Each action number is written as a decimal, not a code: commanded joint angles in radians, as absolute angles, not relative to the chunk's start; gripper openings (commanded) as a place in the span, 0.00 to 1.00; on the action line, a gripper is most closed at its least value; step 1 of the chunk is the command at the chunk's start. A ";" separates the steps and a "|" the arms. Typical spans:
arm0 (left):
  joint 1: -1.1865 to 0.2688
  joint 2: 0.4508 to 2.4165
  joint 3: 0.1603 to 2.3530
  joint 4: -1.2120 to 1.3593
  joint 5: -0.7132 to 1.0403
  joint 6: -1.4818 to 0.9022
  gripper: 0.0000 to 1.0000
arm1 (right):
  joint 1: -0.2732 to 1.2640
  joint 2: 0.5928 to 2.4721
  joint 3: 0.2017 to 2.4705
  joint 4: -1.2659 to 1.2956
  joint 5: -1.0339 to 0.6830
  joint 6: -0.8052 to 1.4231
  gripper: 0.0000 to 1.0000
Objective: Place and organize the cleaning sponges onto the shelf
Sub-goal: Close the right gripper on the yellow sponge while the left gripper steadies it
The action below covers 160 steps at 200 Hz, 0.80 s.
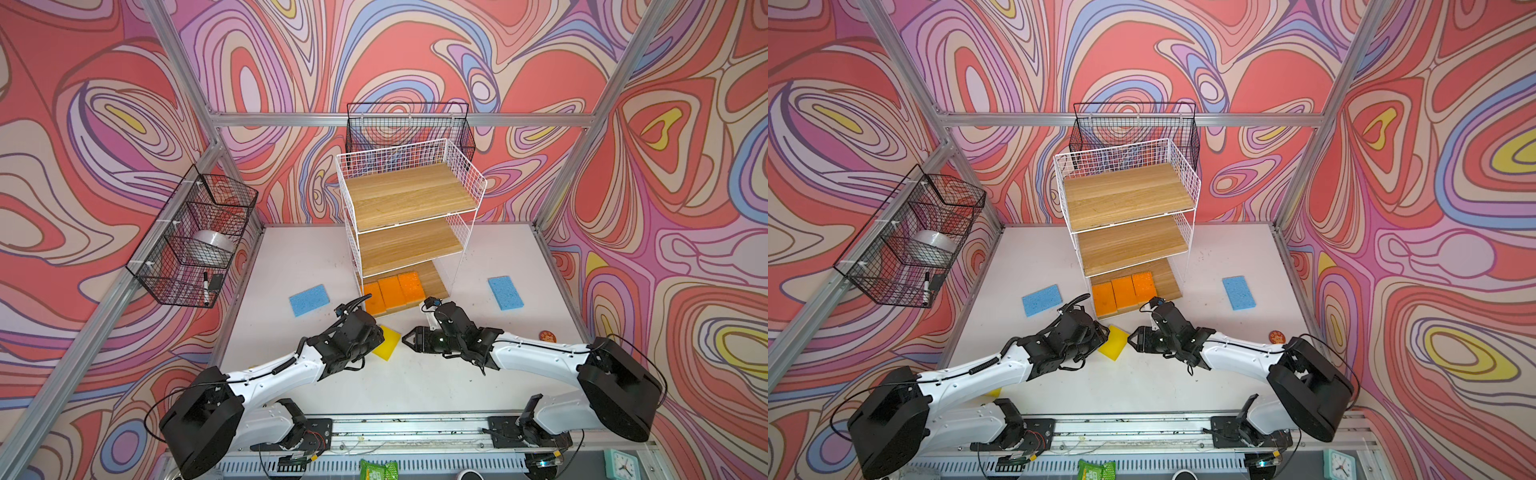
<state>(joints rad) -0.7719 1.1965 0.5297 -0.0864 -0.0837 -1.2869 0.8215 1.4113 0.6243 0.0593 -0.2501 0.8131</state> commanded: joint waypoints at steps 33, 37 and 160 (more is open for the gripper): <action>-0.744 1.053 0.417 -0.142 -0.110 -1.234 0.24 | 0.869 1.453 0.628 0.068 -0.191 0.862 0.45; -0.733 1.049 0.410 -0.139 -0.102 -1.228 0.19 | 0.870 1.456 0.626 0.072 -0.193 0.866 0.44; -0.641 1.295 0.447 0.071 0.092 -1.140 0.00 | 0.874 1.458 0.609 0.090 -0.207 0.880 0.37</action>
